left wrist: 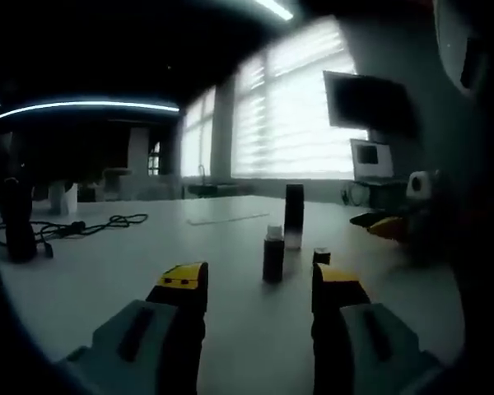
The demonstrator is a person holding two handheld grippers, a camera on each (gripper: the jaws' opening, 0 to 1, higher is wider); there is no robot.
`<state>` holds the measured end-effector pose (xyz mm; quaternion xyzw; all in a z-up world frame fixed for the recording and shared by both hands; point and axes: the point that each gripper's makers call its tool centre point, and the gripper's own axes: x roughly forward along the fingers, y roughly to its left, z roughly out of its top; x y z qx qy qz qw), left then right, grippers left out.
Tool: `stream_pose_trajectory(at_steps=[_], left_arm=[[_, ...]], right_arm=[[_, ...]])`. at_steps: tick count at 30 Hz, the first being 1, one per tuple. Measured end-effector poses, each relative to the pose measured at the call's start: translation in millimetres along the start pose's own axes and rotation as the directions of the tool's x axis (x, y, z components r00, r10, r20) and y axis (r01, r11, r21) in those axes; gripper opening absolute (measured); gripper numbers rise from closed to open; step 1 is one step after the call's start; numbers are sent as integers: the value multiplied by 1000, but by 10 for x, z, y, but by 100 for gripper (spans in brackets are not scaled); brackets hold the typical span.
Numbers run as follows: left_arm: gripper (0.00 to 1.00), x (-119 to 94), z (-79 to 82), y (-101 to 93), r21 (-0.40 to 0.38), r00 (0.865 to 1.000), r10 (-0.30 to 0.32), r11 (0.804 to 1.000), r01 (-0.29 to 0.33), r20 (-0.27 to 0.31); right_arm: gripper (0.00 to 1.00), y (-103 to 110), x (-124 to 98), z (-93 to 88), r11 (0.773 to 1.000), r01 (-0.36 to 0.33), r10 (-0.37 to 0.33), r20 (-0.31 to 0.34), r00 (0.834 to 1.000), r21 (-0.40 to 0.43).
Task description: Pick up cosmetic bottle twist off cap place on table pick up cap screw tight cap place on table
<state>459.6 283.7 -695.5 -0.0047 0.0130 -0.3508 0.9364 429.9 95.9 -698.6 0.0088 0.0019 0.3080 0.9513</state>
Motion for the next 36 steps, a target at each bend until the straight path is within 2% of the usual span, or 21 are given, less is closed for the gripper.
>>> stream_pose_trajectory(at_steps=[1,2,4,7,10,14,16,22,26,32,36], left_arm=[[42,32,-43,-31,-41,1000,-11,999,10,-24],[42,59,-44,-32,-48,1000,-12,999,11,-22],[42,119,-82,-17,-37,999,6,999,-7,-40],[38,171,-74,50,-6,998,53,999,-53,-26],[36,238,-87,73,-1,997,67,998,-67,-29],[38,321,-95,19,15,998,48,999,-48,-35],[38,362,-134,14,21,997,48,999,-47,-57],[38,447,-123,28,-17,997,49,999,-50,-53],[37,502,-132,-54,6,998,38,999,-38,-54],[31,648,-175,-103,2,996,45,999,-45,-79],[31,695,-187,-89,-11,995,46,999,-47,-89]], right_arm=[[34,-18,-8,-11,1000,0,0,-1,1000,0],[34,-40,-18,-18,1000,-2,2,0,1000,1],[34,-29,-11,-11,1000,-1,1,0,1000,4],[33,-28,-4,-8,1000,5,-5,0,1000,5],[33,-25,-1,-2,1000,10,-10,2,1000,4],[32,-51,-12,-4,1000,11,-11,5,1000,8],[32,-38,-7,3,1000,11,-11,5,1000,7],[32,-34,-2,3,1000,14,-14,2,1000,5],[31,-38,-3,14,1000,21,-21,6,1000,6],[31,-21,5,11,1000,19,-19,1,1000,2],[31,-24,3,9,1000,21,-21,1,1000,1]])
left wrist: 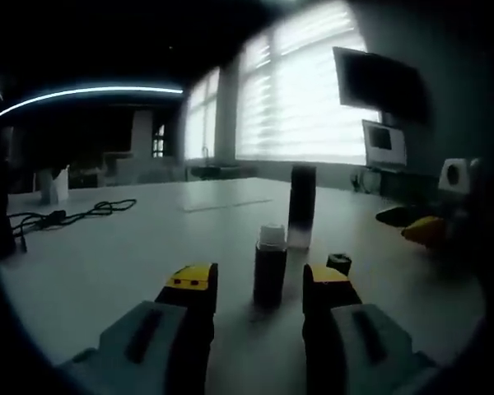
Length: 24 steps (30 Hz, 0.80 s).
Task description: Pick up cosmetic bottle twist off cap place on table pick up cap screw tight cap place on table
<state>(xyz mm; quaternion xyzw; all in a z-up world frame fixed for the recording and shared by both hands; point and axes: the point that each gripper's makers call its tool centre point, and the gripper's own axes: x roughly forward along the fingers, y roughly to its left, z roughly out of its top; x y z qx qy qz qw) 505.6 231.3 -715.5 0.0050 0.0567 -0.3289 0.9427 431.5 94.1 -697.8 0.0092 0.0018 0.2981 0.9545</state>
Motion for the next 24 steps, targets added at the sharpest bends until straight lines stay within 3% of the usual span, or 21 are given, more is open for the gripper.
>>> stream_pose_trajectory(at_steps=[12,17,24], left_arm=[[31,209,-5,-70,-23,1000,21,1000,-22,-13],[25,218,-13,-38,-1,999,41,999,-41,-14],[19,229,-12,-85,3,1000,17,1000,-17,-9]], right_arm=[[30,-11,2,-11,1000,3,-3,-3,1000,-1],[29,-13,-1,-17,1000,4,-4,-4,1000,-7],[29,-30,2,-29,1000,11,-11,-11,1000,-13]])
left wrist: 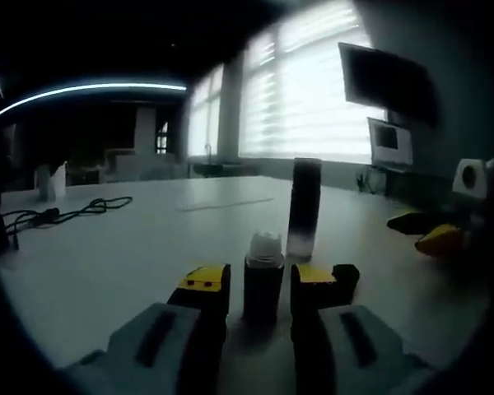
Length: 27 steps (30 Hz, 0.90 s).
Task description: Pick up cosmetic bottle twist off cap place on table pick up cap screw tight cap place on table
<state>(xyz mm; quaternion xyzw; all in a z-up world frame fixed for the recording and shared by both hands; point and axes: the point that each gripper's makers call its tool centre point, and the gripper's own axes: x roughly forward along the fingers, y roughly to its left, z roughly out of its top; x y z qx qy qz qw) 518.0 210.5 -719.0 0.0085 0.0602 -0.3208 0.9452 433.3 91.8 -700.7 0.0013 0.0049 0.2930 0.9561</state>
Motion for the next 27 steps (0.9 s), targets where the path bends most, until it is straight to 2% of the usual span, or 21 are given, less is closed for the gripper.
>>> stream_pose_trajectory(at_steps=[7,14,22,27], left_arm=[[18,21,-19,-24,-5,1000,-18,1000,17,-9],[10,86,-58,-57,12,999,-23,1000,24,-31],[9,95,-62,-59,27,999,-27,999,28,-33],[9,102,-58,-68,66,999,-35,997,37,-35]], right_arm=[[28,0,9,1,1000,3,-3,-2,1000,0],[28,-7,9,-11,1000,7,-7,-7,1000,-3],[27,-12,9,-12,1000,8,-8,-7,1000,-1],[27,-13,11,-14,1000,9,-9,-8,1000,0]])
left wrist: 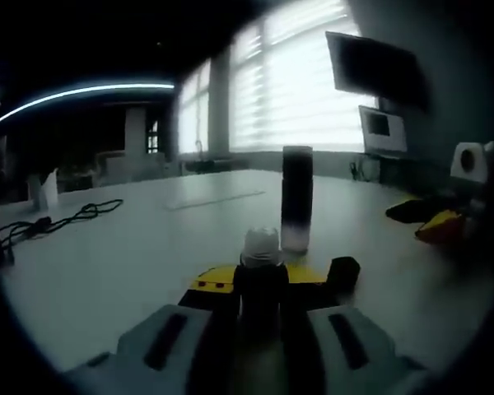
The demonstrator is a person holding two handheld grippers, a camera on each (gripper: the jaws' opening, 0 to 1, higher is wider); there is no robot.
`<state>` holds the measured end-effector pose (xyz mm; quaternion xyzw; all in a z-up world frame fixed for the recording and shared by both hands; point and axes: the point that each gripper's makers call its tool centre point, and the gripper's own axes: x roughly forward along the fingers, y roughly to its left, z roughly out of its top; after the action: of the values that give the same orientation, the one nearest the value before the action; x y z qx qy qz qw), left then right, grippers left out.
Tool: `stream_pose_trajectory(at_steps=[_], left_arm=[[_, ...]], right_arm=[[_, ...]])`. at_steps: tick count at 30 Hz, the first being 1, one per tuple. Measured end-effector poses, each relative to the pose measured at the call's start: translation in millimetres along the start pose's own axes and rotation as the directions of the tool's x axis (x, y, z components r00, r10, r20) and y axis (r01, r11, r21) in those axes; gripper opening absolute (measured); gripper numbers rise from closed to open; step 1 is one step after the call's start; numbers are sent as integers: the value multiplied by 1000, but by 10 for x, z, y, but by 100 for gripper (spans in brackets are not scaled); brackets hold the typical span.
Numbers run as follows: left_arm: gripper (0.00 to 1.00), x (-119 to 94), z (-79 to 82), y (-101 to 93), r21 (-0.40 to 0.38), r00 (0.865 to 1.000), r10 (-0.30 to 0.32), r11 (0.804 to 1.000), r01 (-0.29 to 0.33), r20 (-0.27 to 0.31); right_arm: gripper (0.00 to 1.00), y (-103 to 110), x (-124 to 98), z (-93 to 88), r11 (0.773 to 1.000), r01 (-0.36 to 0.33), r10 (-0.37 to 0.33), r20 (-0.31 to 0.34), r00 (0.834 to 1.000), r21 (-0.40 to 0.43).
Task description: Pick up cosmetic bottle twist off cap place on table pick up cap screw tight cap place on table
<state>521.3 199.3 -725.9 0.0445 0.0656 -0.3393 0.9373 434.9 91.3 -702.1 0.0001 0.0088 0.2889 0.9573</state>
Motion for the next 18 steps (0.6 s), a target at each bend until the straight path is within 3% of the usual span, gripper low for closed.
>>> stream_pose_trajectory(at_steps=[5,13,16,18], left_arm=[[9,5,-10,14,-30,1000,-5,1000,5,-4],[9,-45,-11,-63,36,999,-38,999,38,-2],[9,-91,82,-104,28,996,-68,997,67,51],[9,-121,86,-113,23,996,-76,997,75,55]], right_arm=[[27,-2,-1,4,1000,1,-1,2,1000,2],[27,-1,-1,6,1000,2,-2,1,1000,1],[27,1,0,6,1000,1,-1,1,1000,0],[27,0,0,4,1000,1,-1,0,1000,-1]])
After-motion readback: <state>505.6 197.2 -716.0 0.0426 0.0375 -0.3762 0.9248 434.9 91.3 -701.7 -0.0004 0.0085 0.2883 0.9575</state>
